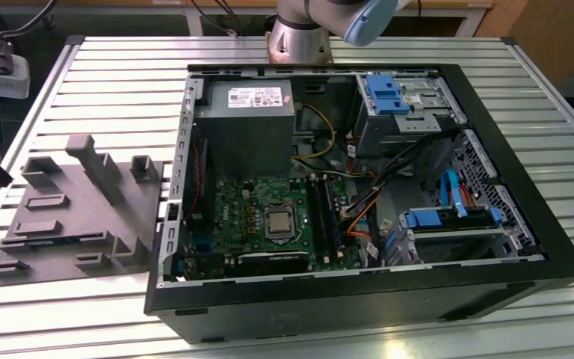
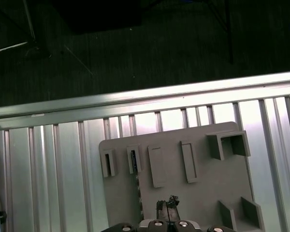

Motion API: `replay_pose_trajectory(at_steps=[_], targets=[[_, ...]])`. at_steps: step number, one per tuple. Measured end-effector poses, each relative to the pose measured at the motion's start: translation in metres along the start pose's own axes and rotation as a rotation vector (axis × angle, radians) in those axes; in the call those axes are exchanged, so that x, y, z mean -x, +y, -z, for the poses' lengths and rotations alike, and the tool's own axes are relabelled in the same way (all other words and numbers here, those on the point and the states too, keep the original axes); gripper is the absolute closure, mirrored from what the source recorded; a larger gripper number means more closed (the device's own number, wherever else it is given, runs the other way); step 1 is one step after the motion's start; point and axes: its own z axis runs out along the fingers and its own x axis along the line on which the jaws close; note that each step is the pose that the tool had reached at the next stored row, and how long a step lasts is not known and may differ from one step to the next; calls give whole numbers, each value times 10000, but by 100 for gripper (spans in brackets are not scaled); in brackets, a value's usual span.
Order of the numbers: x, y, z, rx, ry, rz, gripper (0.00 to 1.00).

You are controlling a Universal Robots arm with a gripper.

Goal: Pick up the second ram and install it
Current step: 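Pick up the second ram and move it above second insertion slot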

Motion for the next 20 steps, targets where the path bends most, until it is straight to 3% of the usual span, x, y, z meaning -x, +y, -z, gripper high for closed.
replay_pose_trajectory(at_steps=[20], targets=[[-1,-2,-44,1,0,0,89]])
